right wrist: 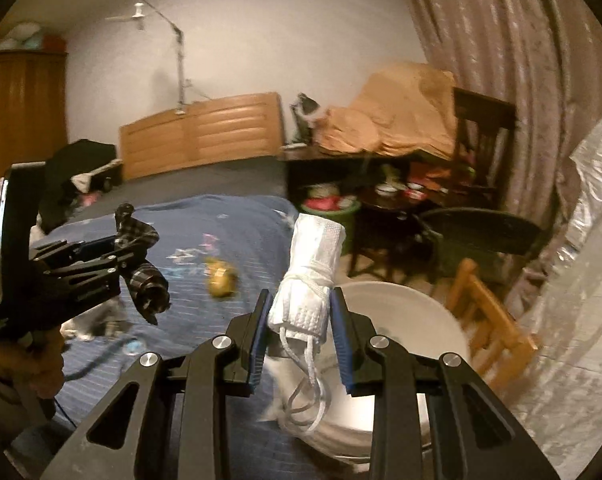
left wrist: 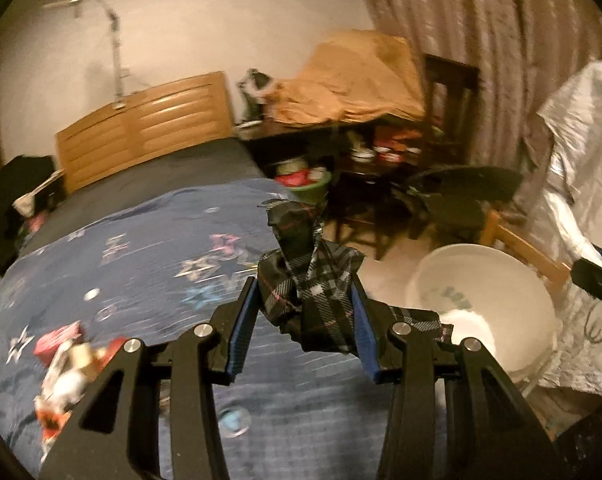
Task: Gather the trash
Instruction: 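Carry the plaid cloth and white towel in both grippers over the white bucket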
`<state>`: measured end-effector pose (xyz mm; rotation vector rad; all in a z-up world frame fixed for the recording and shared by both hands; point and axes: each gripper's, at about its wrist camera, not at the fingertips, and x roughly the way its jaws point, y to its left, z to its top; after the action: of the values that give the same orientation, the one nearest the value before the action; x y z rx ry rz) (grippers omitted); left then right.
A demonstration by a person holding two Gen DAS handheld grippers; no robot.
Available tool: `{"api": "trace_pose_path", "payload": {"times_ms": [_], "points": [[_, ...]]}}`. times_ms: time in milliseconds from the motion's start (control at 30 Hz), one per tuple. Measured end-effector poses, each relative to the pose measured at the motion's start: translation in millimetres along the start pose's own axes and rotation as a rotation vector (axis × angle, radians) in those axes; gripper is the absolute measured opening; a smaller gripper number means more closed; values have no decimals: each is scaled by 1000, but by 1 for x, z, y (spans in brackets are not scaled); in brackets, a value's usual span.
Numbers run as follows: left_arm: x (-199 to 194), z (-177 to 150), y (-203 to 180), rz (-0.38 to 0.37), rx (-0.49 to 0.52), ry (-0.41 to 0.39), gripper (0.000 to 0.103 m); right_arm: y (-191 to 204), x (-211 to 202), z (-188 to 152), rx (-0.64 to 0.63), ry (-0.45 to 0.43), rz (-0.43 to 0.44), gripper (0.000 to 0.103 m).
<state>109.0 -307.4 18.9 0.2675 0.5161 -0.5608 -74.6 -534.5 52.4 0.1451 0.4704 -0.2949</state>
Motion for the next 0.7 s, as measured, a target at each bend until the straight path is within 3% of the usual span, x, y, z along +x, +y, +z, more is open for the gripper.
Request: {"api": "trace_pose_path", "payload": {"times_ms": [167, 433, 700], "points": [[36, 19, -42, -146, 53, 33, 43, -53, 22, 9, 62, 37, -49, 31], [74, 25, -102, -384, 156, 76, 43, -84, 48, -4, 97, 105, -90, 31], [95, 9, -140, -457, 229, 123, 43, -106, 65, -27, 132, 170, -95, 31]]}}
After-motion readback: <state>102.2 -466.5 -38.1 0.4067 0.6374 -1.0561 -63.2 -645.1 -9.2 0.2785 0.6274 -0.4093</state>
